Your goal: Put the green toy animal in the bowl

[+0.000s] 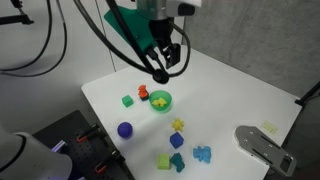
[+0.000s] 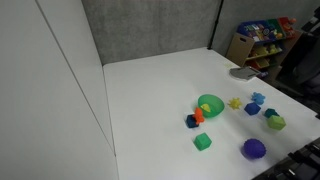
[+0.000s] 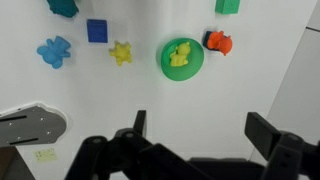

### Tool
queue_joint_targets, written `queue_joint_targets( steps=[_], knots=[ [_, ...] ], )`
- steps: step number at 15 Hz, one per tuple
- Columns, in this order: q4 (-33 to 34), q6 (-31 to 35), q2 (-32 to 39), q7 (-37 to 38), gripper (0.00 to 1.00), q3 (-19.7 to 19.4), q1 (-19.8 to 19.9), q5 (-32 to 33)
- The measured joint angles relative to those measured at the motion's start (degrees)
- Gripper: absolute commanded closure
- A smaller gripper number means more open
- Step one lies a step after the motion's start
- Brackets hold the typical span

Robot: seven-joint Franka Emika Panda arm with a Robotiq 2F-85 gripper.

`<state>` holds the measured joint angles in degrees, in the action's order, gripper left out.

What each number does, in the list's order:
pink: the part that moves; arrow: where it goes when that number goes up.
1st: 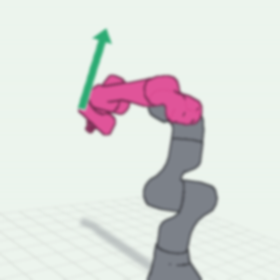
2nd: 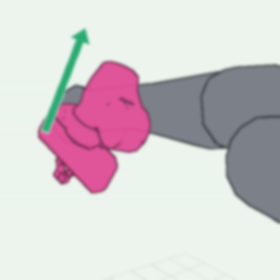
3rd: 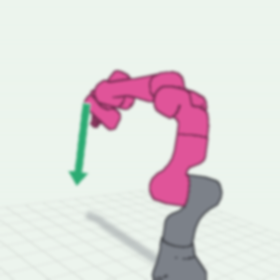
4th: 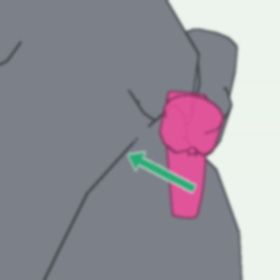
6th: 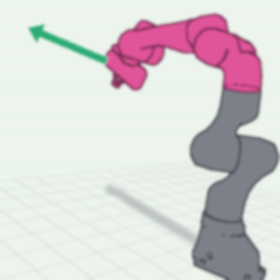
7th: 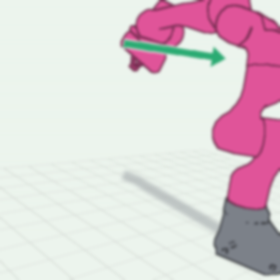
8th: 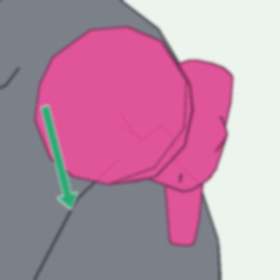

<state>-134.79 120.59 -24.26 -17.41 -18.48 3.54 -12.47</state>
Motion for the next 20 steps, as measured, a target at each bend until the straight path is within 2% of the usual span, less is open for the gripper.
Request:
queue_joint_targets(
  steps=[8, 15, 20],
  knots=[
    [-1.48, 7.81, 10.80, -6.06, 0.00, -4.81, 3.41, -7.84],
    [-2.04, 16.89, 21.93, -7.96, 0.00, -5.05, 7.73, -11.50],
    [-2.06, 21.47, 29.18, -8.20, 0.00, -3.80, 11.40, -11.72]
  ],
)
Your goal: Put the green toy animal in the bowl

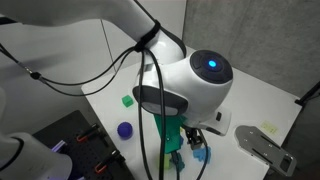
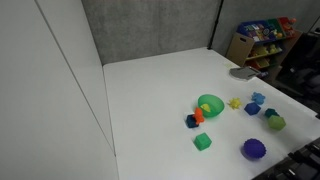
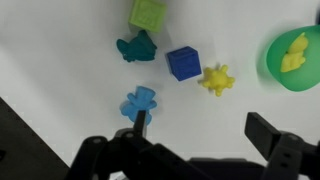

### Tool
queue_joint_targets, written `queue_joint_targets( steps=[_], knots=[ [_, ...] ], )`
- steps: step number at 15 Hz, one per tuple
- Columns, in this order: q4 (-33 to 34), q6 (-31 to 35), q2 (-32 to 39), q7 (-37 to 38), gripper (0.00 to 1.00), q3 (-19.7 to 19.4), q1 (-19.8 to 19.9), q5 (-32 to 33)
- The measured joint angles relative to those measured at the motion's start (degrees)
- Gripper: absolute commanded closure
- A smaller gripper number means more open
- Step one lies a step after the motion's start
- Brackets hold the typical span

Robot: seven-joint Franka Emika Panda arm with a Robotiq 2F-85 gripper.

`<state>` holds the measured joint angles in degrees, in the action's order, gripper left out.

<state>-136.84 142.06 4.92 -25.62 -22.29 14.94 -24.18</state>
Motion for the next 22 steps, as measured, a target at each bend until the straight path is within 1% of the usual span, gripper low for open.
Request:
queue_joint_targets(
  steps=[4, 7, 8, 10, 14, 17, 20, 22],
  knots=[
    [-0.86, 4.46, 4.82, -2.51, 0.00, 2.05, 3.56, -0.30],
    [-1.91, 8.67, 7.86, -6.48, 0.00, 5.05, 6.50, -2.55],
    [-2.06, 9.44, 8.70, -7.58, 0.00, 6.14, 7.47, -3.21],
    [-2.11, 8.67, 9.67, -8.66, 0.00, 7.67, 8.97, -3.36],
    [-2.11, 8.45, 9.83, -8.75, 0.00, 8.19, 9.38, -3.33],
    [-2.13, 9.59, 11.14, -8.68, 0.00, 8.91, 9.78, -3.33],
    [-2.07, 10.83, 14.12, -9.23, 0.00, 10.96, 11.43, -3.43],
    [-1.85, 12.18, 16.39, -10.62, 0.00, 13.11, 13.16, -3.81]
  ],
)
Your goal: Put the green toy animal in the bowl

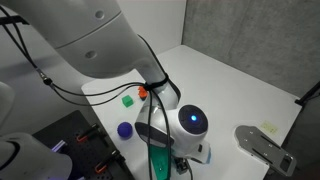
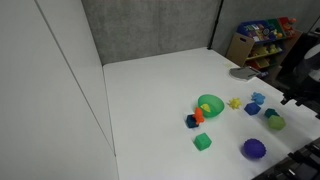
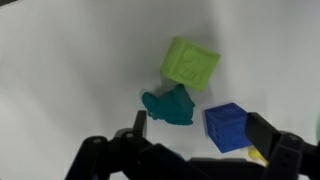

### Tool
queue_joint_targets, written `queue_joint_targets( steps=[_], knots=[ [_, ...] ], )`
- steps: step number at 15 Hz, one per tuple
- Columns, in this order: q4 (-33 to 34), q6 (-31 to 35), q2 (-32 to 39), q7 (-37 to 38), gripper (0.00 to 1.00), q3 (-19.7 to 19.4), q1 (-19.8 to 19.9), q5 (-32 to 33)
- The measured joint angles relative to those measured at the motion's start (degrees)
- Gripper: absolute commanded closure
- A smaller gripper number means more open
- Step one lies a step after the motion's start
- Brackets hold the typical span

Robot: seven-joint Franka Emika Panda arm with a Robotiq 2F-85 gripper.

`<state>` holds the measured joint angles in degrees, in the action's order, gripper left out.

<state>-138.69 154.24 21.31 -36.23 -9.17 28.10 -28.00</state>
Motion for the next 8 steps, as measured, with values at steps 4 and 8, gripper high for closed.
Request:
queue_joint_targets(
  steps=[4, 8],
  knots=[
    [1.50, 3.41, 4.65, -2.41, 0.00, 3.33, 3.48, -0.06],
    [3.74, 7.81, 8.96, -5.67, 0.00, 8.05, 8.71, -0.02]
  ],
)
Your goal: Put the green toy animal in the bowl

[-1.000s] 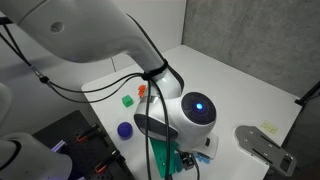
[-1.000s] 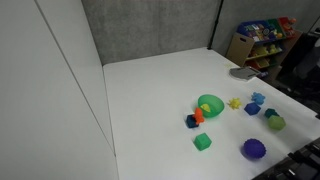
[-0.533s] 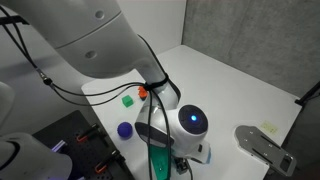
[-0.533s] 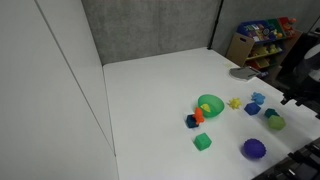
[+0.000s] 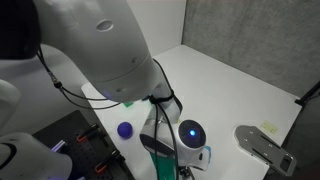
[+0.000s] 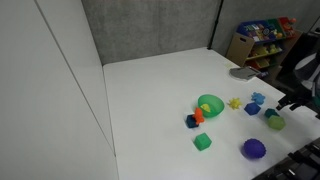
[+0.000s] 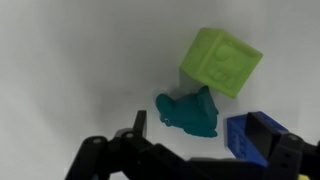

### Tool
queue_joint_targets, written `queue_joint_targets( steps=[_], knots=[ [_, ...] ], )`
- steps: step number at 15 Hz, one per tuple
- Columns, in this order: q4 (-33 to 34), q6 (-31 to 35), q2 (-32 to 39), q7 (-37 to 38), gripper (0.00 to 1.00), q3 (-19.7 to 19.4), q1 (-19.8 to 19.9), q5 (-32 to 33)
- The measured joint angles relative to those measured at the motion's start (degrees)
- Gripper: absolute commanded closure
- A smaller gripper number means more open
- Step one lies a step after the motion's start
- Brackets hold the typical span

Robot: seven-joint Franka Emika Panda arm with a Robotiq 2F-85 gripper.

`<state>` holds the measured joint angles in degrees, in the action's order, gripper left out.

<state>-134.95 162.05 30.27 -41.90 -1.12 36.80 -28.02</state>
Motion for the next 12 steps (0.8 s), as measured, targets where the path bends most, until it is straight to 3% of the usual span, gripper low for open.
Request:
queue_joint_targets(
  steps=[5, 12],
  knots=[
    [3.06, 3.03, 4.04, -1.80, 0.00, 6.68, 7.10, 1.84],
    [4.86, 6.36, 8.72, -1.56, 0.00, 9.90, 11.39, 8.50]
  ],
)
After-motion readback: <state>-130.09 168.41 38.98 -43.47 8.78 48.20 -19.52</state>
